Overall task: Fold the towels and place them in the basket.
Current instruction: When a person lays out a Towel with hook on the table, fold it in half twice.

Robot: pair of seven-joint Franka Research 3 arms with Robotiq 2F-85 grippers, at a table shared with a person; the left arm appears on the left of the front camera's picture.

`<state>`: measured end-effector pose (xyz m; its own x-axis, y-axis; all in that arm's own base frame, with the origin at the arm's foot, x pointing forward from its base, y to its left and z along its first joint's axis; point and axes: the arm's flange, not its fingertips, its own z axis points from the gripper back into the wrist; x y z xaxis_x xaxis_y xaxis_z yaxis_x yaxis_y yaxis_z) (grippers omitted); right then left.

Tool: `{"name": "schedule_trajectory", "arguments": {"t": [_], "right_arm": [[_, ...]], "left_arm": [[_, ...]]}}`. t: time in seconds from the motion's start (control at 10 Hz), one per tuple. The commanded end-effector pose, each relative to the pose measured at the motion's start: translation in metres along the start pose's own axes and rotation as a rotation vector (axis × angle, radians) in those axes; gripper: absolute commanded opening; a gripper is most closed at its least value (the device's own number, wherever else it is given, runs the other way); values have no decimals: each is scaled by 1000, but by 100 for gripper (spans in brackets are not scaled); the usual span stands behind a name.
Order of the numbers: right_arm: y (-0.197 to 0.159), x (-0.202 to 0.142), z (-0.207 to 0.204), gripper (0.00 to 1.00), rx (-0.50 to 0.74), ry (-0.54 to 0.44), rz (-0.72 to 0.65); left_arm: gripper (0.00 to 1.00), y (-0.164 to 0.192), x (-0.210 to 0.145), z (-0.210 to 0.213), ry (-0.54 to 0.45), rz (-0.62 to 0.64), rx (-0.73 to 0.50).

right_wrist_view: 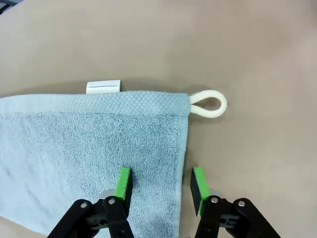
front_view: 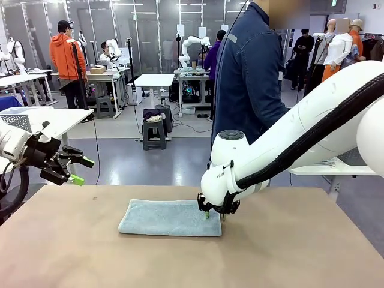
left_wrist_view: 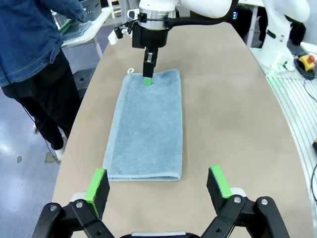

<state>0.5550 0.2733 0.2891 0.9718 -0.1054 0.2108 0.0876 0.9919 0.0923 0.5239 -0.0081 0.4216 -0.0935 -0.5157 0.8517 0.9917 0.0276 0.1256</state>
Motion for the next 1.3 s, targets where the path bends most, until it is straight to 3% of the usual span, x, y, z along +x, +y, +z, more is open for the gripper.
{"name": "schedule_trajectory", "arguments": {"t": [0.0,0.2,0.3,0.4,0.5,0.6,0.7,0.8,0.9,1.2], "right_arm": [[14,-1,-10,60,-43,-22,-48],[15,0,-15,60,-58,-8,-44],[15,0,-16,40,-59,-4,-51],[14,0,-17,40,-63,-2,-52],[13,1,-19,21,-65,19,-69],[11,2,-21,35,-69,26,-81],[11,3,-23,1,-78,35,-85],[11,3,-24,15,-88,43,-86],[11,4,-24,0,-95,44,-87],[2,6,-19,0,-104,37,-85]], "left_arm": [[100,-1,3,0,1,-4,3],[100,-1,3,0,1,-4,3],[100,-1,3,0,1,-4,3],[100,-1,3,0,1,-4,3],[100,-1,3,0,1,-4,3],[100,-1,3,0,1,-4,3],[100,-1,3,0,1,-4,3],[100,-1,3,0,1,-4,3],[100,-1,3,0,1,-4,3],[100,-1,3,0,1,-4,3]]}}
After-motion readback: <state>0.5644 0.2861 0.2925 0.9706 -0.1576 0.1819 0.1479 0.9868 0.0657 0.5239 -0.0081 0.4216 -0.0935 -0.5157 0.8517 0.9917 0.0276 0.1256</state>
